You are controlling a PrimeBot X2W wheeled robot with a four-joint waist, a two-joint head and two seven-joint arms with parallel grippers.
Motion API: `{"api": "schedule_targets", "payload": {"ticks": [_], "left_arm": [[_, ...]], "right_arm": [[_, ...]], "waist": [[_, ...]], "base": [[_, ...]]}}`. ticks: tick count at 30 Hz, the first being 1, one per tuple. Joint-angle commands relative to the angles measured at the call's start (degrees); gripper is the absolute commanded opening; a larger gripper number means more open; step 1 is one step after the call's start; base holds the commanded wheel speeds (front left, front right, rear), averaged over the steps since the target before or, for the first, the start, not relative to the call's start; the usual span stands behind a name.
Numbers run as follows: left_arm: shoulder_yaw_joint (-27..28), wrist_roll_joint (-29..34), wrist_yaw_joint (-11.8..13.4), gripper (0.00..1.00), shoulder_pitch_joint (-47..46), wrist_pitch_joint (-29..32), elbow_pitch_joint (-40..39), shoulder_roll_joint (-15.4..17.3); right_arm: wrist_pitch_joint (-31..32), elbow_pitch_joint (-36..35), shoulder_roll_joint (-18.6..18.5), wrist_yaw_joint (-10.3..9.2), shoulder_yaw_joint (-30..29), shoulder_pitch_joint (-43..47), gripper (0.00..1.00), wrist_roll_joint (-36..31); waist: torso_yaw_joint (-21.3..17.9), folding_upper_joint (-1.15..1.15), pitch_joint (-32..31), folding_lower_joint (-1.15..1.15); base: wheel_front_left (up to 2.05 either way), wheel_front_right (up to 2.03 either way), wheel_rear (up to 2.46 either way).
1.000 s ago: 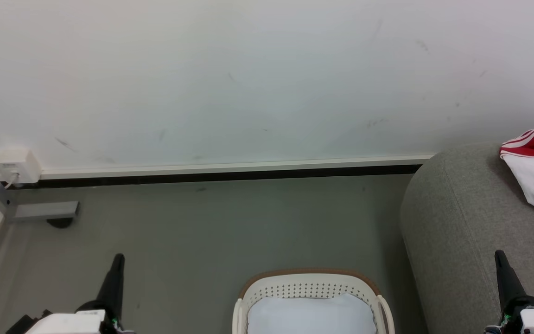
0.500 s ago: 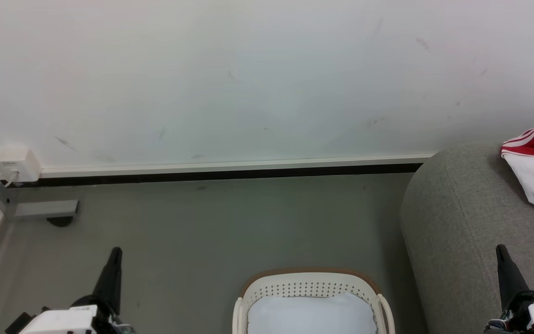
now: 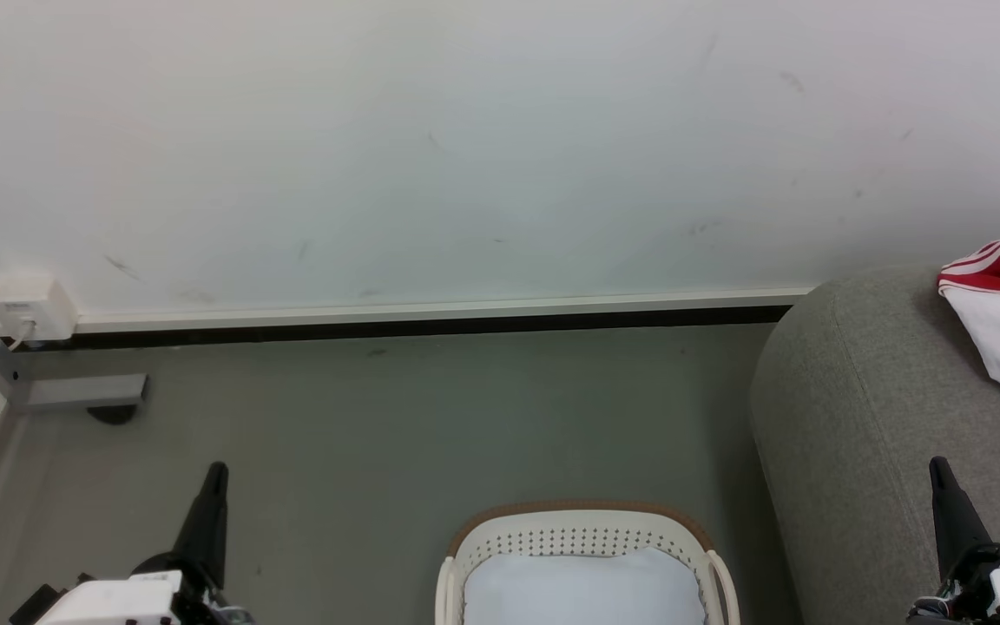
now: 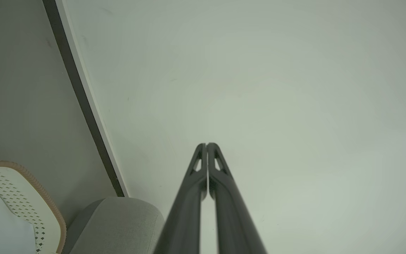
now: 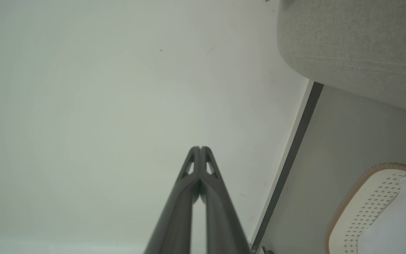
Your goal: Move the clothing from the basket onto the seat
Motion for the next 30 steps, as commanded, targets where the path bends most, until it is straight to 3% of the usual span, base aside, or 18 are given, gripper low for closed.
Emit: {"api": "schedule_targets", "payload": {"ticks": [1, 30], "left_arm": [[0.2, -0.8, -0.2, 0.0, -0.4, 0.3, -0.1, 0.4], [0.2, -0.8, -0.2, 0.0, -0.4, 0.3, -0.1, 0.4]], "right_arm": [[0.3, -0.3, -0.4, -0.1, -0.2, -0.3, 0.0, 0.0], [0.3, -0.3, -0.4, -0.1, -0.2, -0.3, 0.0, 0.0]], "waist": [[0.0, 0.0, 0.0, 0.0], [0.0, 0.0, 0.0, 0.0]], "base": [[0.0, 0.0, 0.0], [0.0, 0.0, 0.0]]}}
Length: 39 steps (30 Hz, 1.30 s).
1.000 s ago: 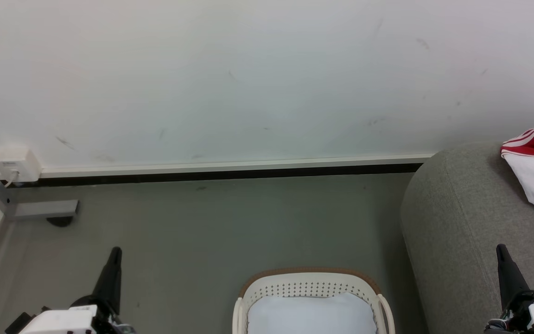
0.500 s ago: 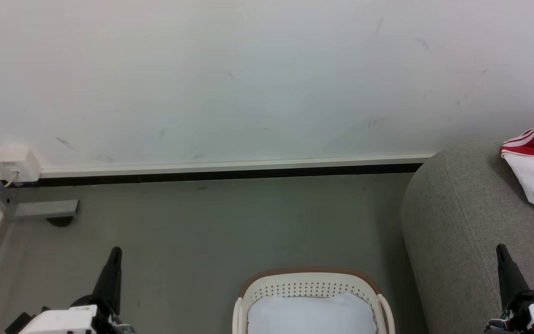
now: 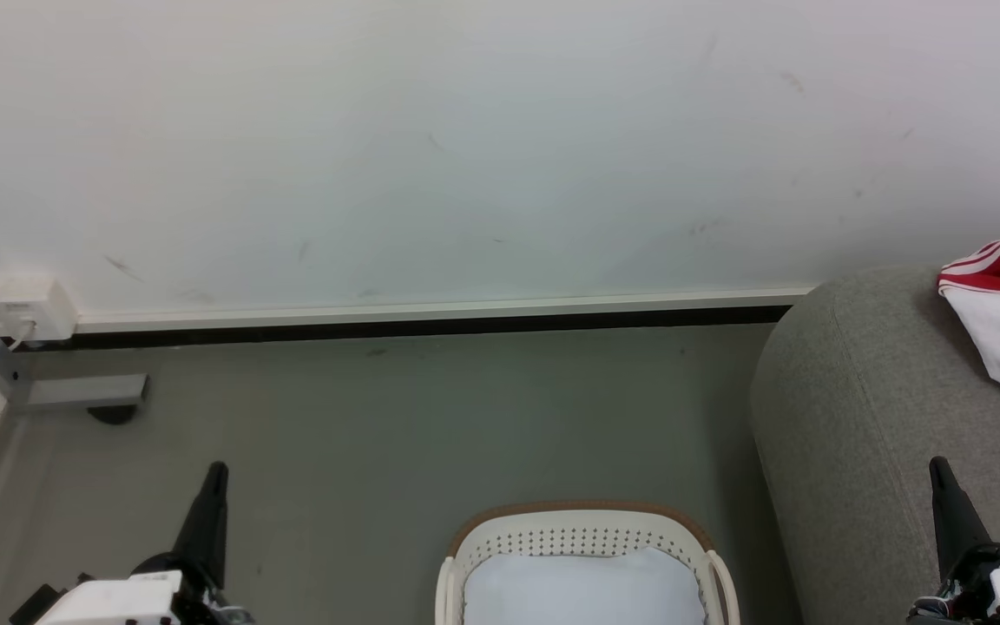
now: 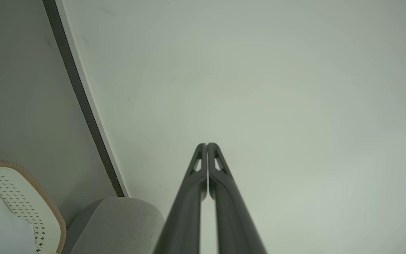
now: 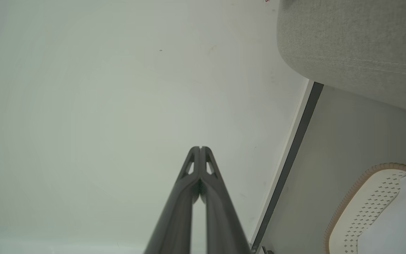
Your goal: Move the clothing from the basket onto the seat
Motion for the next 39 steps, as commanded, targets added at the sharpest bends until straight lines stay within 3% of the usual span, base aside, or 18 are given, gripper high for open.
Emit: {"api": "schedule_targets", "payload": {"ticks": [1, 39], "left_arm": [[0.2, -0.8, -0.2, 0.0, -0.4, 0.3, -0.1, 0.4], [0.2, -0.8, -0.2, 0.0, -0.4, 0.3, -0.1, 0.4]], "right_arm": [[0.3, -0.3, -0.4, -0.1, -0.2, -0.3, 0.0, 0.0], [0.3, -0.3, -0.4, -0.1, -0.2, -0.3, 0.0, 0.1]], "waist": [[0.0, 0.0, 0.0, 0.0], [0.0, 0.0, 0.0, 0.0]], "base": [[0.0, 0.0, 0.0], [0.0, 0.0, 0.0]]}}
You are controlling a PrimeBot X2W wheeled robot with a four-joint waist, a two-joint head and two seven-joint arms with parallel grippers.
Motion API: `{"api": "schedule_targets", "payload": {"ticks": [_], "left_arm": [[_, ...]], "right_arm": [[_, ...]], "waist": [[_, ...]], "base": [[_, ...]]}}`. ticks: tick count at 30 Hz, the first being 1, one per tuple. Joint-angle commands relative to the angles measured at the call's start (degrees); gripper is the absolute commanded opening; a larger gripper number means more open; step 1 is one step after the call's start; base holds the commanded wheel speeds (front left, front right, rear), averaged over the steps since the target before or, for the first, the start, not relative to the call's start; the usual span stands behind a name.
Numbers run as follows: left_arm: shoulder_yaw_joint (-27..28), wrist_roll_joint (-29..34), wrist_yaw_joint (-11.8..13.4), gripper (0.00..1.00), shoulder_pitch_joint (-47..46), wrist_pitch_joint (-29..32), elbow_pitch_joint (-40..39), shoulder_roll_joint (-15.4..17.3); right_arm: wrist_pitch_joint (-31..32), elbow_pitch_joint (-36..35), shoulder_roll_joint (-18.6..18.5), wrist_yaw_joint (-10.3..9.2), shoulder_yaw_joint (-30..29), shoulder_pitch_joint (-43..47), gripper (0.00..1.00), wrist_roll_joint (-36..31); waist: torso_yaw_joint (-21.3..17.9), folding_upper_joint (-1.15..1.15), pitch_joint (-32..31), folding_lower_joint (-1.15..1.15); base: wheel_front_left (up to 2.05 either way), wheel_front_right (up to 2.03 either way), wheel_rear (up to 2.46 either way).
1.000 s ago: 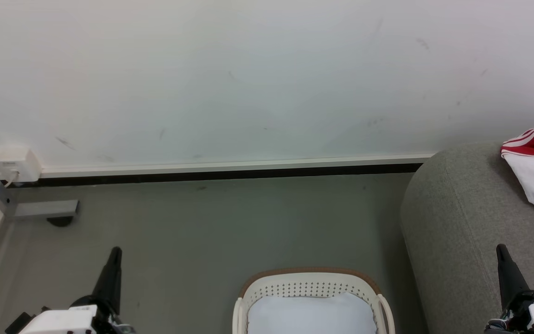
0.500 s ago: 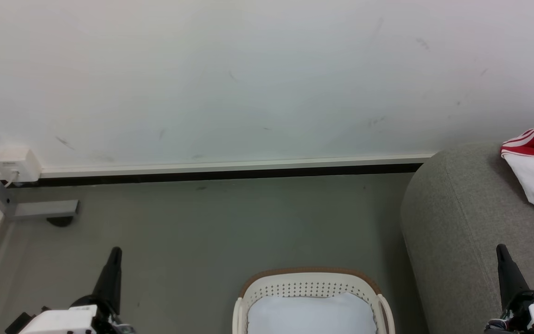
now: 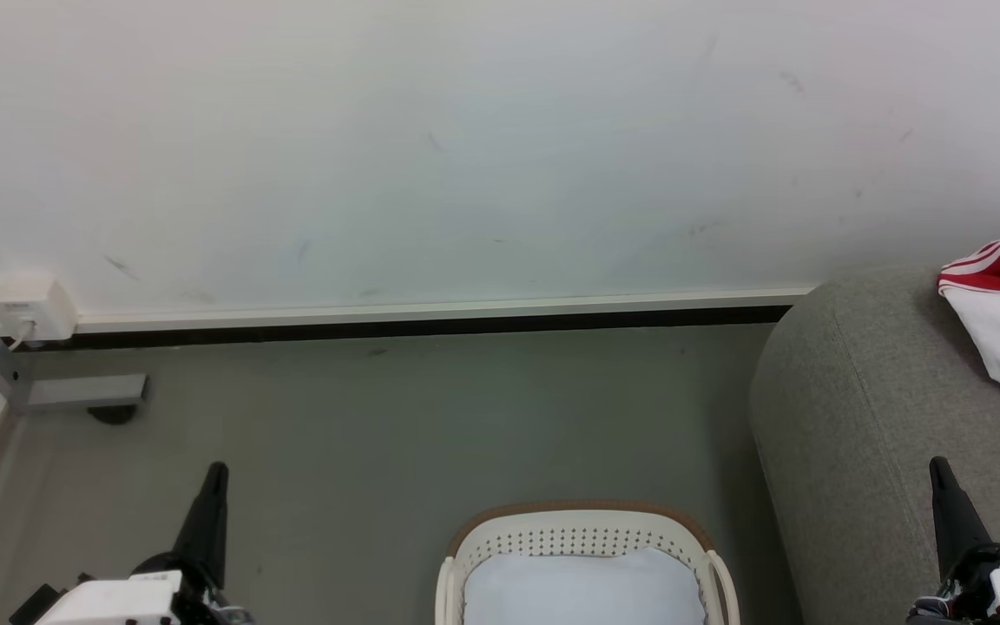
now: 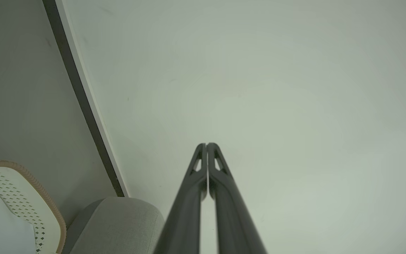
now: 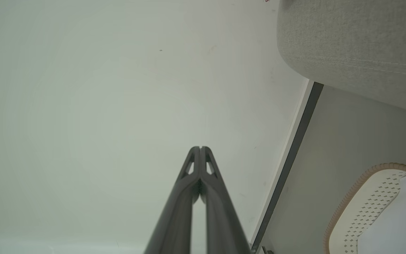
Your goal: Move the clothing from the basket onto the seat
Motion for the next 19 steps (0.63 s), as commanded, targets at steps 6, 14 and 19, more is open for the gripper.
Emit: {"api": "schedule_targets", "payload": {"ticks": [6, 14, 19], "left_arm": [[0.2, -0.7, -0.2, 0.0, -0.4, 0.3, -0.1, 0.4], [0.2, -0.8, -0.2, 0.0, -0.4, 0.3, -0.1, 0.4], [0.2, -0.8, -0.2, 0.0, -0.4, 0.3, -0.1, 0.4]], "right_arm": [[0.3, -0.3, -0.4, -0.1, -0.2, -0.3, 0.0, 0.1], [0.3, -0.3, -0.4, -0.1, -0.2, -0.3, 0.0, 0.1], [0.3, -0.3, -0.4, -0.1, -0.2, -0.3, 0.0, 0.1]], "waist": [[0.0, 0.0, 0.0, 0.0], [0.0, 0.0, 0.0, 0.0], [0.0, 0.0, 0.0, 0.0]], "base": [[0.0, 0.0, 0.0], [0.0, 0.0, 0.0], [0.0, 0.0, 0.0]]}}
